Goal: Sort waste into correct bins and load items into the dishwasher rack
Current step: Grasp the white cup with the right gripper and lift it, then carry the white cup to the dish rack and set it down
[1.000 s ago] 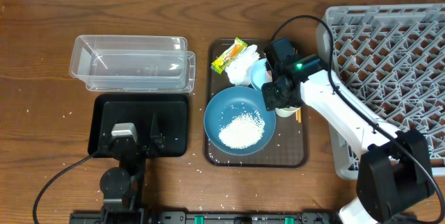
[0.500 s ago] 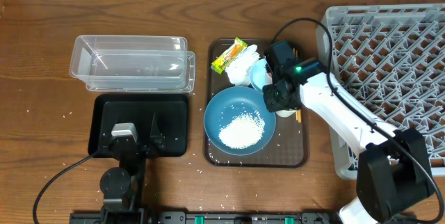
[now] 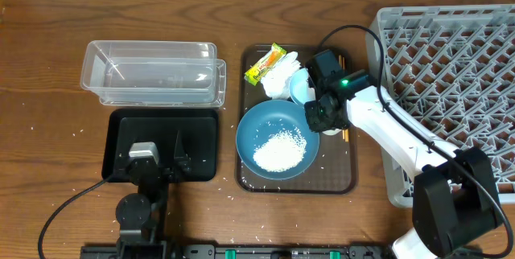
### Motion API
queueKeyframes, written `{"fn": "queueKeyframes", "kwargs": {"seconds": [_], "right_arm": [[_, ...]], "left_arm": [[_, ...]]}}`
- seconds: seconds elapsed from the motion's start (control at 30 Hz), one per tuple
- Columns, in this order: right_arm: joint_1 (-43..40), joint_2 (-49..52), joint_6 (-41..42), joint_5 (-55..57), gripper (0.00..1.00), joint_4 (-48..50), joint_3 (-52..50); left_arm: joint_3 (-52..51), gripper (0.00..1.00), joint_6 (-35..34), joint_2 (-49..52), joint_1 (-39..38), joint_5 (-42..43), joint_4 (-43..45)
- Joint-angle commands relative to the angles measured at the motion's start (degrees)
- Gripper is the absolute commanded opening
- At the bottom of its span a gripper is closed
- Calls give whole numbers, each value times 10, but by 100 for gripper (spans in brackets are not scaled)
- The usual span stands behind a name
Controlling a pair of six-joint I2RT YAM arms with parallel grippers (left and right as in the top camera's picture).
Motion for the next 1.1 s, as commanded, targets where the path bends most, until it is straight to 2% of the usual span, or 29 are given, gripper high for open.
{"fn": "queueKeyframes", "kwargs": {"seconds": [0.0, 0.23, 0.5, 0.7, 0.9, 1.07], "right_arm": [[-1, 0, 2, -3, 12, -2, 13], [-1, -2, 2, -24, 1, -30, 34], [-2, -2, 1, -24, 1, -164, 144], [-23, -2, -41, -21, 1, -231, 247], [-101, -2, -62, -28, 1, -230, 308], [-213, -2, -130, -168, 1, -228, 336]], "left_arm": [[-11, 97, 3, -3, 2, -7, -21], [-11, 97, 3, -3, 2, -7, -21], [-11, 97, 3, -3, 2, -7, -21], [-11, 97, 3, -3, 2, -7, -21], [-11, 97, 3, -3, 2, -7, -21], [-11, 96, 3, -3, 2, -7, -21]]}}
